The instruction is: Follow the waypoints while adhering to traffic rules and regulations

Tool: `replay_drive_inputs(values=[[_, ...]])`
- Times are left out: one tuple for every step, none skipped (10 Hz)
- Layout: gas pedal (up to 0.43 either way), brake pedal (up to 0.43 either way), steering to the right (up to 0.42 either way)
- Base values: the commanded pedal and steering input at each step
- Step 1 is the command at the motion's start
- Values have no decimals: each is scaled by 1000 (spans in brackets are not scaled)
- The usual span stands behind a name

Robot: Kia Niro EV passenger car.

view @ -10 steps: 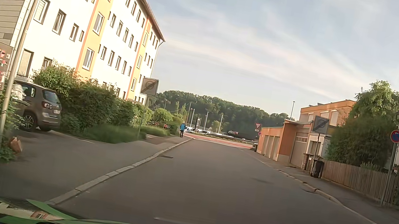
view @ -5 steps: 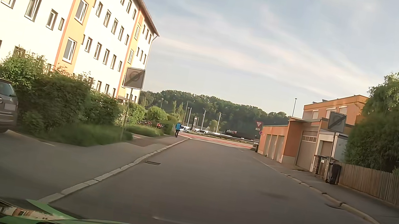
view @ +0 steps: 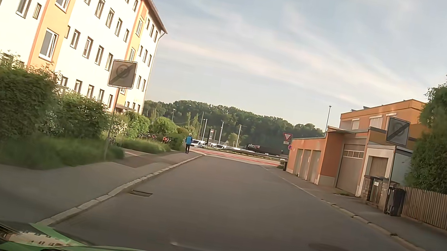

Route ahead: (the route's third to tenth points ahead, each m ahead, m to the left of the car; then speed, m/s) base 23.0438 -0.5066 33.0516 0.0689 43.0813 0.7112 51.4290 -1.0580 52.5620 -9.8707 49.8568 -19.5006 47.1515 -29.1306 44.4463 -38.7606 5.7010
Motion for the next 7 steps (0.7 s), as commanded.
replay_drive_inputs(values=[[28, 0, 40], [28, 0, 41], [28, 0, 42], [20, 0, 44], [20, 0, 45], [8, 0, 45], [0, 0, 44]])
